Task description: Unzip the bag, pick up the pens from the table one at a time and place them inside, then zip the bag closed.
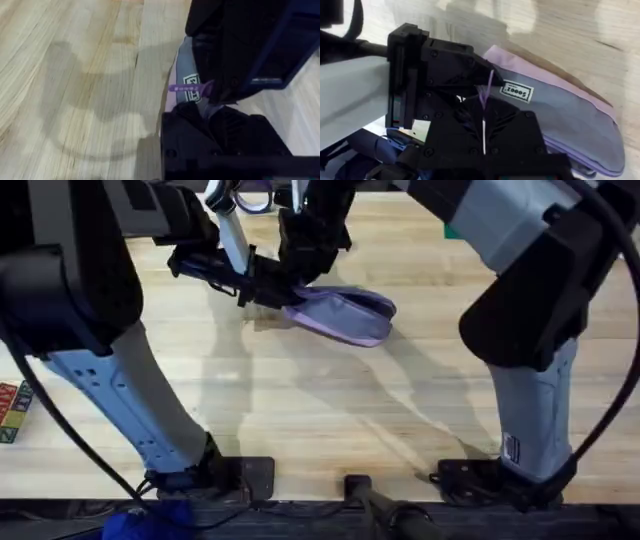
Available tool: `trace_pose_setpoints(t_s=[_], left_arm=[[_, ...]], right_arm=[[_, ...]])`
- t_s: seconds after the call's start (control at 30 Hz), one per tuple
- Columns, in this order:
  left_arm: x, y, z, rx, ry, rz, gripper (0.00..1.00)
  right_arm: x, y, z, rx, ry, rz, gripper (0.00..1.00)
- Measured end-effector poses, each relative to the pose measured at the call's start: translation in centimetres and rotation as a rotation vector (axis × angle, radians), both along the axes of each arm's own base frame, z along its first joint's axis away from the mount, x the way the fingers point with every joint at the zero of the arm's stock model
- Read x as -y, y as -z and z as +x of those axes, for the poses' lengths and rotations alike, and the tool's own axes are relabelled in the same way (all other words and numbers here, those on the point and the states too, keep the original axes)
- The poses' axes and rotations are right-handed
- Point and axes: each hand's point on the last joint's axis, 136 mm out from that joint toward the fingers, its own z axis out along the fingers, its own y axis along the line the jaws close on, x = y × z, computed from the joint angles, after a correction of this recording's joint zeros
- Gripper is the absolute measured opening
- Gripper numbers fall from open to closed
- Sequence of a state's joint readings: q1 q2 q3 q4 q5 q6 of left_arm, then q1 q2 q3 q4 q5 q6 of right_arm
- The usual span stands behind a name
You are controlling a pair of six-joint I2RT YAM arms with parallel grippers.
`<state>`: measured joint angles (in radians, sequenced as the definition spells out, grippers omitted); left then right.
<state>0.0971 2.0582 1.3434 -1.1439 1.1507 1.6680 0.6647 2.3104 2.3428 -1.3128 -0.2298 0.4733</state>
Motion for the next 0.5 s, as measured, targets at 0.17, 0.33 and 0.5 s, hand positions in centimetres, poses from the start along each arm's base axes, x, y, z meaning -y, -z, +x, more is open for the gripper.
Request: trace_pose_setpoints(t_s=[0.17,0.33,0.5], left_arm=[[0.0,0.0,0.0,0.0,0.001,0.003,0.041],[0.0,0.1,0.0,0.0,0.001,0.004,0.042],[0.0,0.1,0.0,0.003,0.001,0.004,0.042]], right_arm=[[0.0,0.0,0.0,0.002,-0.012,0.002,0.031],[-0.1,-0.1,0.1,0.012,-0.025,0.006,0.031],[-0.2,-1.1,0.1,0.036,-0.04,0.021,0.031]])
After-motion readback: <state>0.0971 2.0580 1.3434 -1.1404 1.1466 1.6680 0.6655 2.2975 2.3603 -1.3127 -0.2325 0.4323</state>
